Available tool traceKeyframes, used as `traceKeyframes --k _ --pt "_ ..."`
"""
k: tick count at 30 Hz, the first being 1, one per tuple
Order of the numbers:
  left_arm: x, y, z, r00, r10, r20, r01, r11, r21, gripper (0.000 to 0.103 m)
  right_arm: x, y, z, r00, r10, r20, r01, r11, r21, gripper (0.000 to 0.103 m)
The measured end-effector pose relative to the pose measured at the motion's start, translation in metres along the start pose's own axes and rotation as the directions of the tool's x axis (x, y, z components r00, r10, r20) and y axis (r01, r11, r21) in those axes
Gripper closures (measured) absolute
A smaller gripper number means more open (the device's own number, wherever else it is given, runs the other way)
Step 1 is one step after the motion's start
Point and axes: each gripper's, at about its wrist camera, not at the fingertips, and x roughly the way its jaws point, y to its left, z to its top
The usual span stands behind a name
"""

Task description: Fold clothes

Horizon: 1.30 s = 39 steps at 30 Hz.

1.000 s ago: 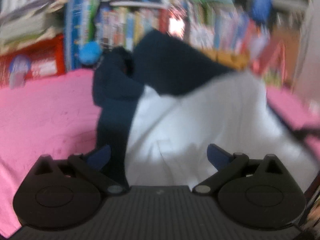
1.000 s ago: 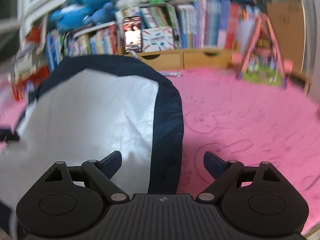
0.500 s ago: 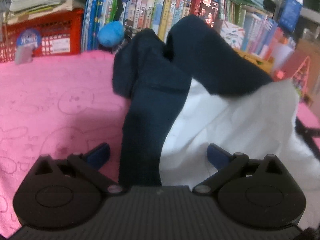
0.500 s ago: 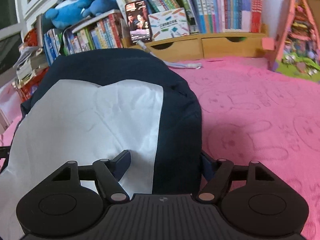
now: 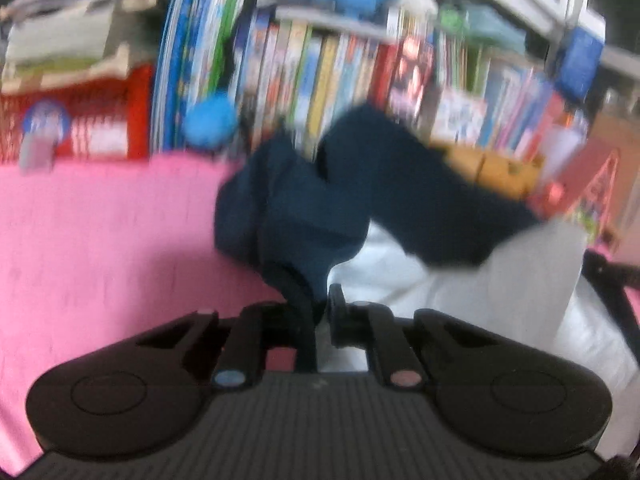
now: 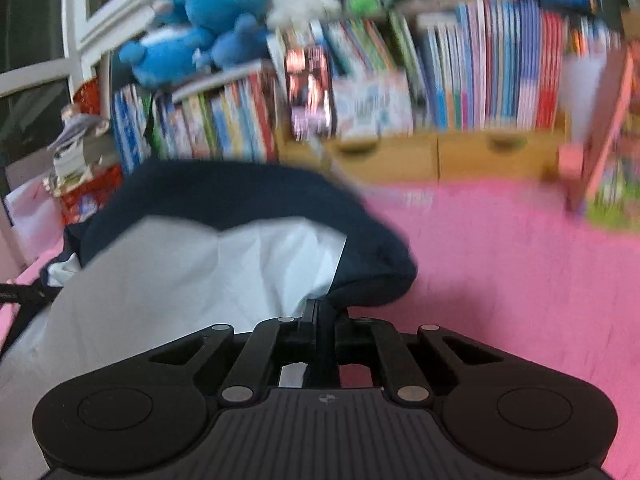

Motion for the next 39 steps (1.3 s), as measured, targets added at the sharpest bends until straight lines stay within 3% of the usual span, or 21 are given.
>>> traceKeyframes --k 2,4,6,8,9,11,13,16,18,23,26,29,30,33,36,39 --pt "0.015 0.004 0.015 0.999 0.035 0.016 -0.035 0.999 0.022 0.089 0.009 -0.003 0.019 0.999 -0.032 0.039 0.033 0.999 -0.017 0.094" --pt "0.040 0.007 0.022 0.993 0.114 -0.005 -0.114 0.991 0.069 0.074 0.023 -0.007 0.036 0.996 -0.073 0.057 0.075 0.997 -0.028 0.094" --pt "0.053 0.010 0.019 0.987 0.148 -0.055 -0.143 0.986 0.080 0.070 0.044 -0.008 0.040 0.988 -0.151 0.012 0.152 0.987 -0.051 0.092" --pt "0.047 0.010 0.013 0.989 0.138 -0.060 -0.134 0.989 0.070 0.069 0.045 -0.008 0.035 0.982 -0.189 -0.016 0.188 0.981 -0.052 0.084" --pt "0.038 0.010 0.009 0.990 0.133 -0.049 -0.129 0.989 0.074 0.064 0.041 -0.006 0.032 0.979 -0.204 -0.014 0.202 0.978 -0.059 0.079" --pt "0.017 0.010 0.000 0.989 0.140 -0.036 -0.136 0.987 0.088 0.053 0.028 -0.002 0.022 0.973 -0.230 0.002 0.229 0.969 -0.093 0.054" --pt "-0.006 0.009 -0.008 0.986 0.164 -0.015 -0.162 0.981 0.110 0.051 0.008 0.001 0.010 0.968 -0.248 0.020 0.249 0.960 -0.126 0.052" --pt "-0.043 -0.002 -0.024 0.986 0.169 0.008 -0.168 0.975 0.143 0.049 -0.024 0.015 -0.004 0.976 -0.216 0.033 0.219 0.963 -0.155 0.049" --pt "-0.068 -0.009 -0.037 0.988 0.155 0.015 -0.155 0.976 0.155 0.041 -0.045 0.026 -0.013 0.982 -0.187 0.043 0.191 0.965 -0.179 0.046" --pt "-0.120 -0.038 -0.074 0.994 0.107 0.004 -0.104 0.960 0.260 0.031 -0.084 0.079 -0.046 0.996 -0.070 0.051 0.083 0.939 -0.335 0.031" --pt "-0.127 -0.053 -0.095 0.994 0.103 -0.032 -0.088 0.946 0.311 0.030 -0.095 0.110 -0.067 1.000 0.025 0.002 -0.022 0.942 -0.334 0.031" --pt "-0.118 -0.054 -0.103 0.989 0.146 -0.029 -0.133 0.957 0.259 0.027 -0.095 0.141 -0.087 0.997 0.075 -0.028 -0.080 0.944 -0.321 0.031" --pt "-0.113 -0.052 -0.104 0.985 0.173 -0.022 -0.164 0.960 0.226 0.027 -0.093 0.150 -0.092 0.996 0.079 -0.030 -0.084 0.946 -0.312 0.031" --pt "-0.093 -0.053 -0.108 0.971 0.234 -0.055 -0.214 0.944 0.253 0.026 -0.084 0.173 -0.101 0.996 0.088 -0.025 -0.091 0.956 -0.279 0.032" --pt "-0.095 -0.058 -0.116 0.970 0.241 -0.023 -0.220 0.915 0.338 0.026 -0.078 0.190 -0.114 0.998 0.046 -0.043 -0.058 0.938 -0.342 0.032" --pt "-0.099 -0.052 -0.111 0.971 0.237 -0.035 -0.208 0.907 0.365 0.020 -0.084 0.191 -0.128 1.000 -0.007 -0.004 0.005 0.897 -0.442 0.032"
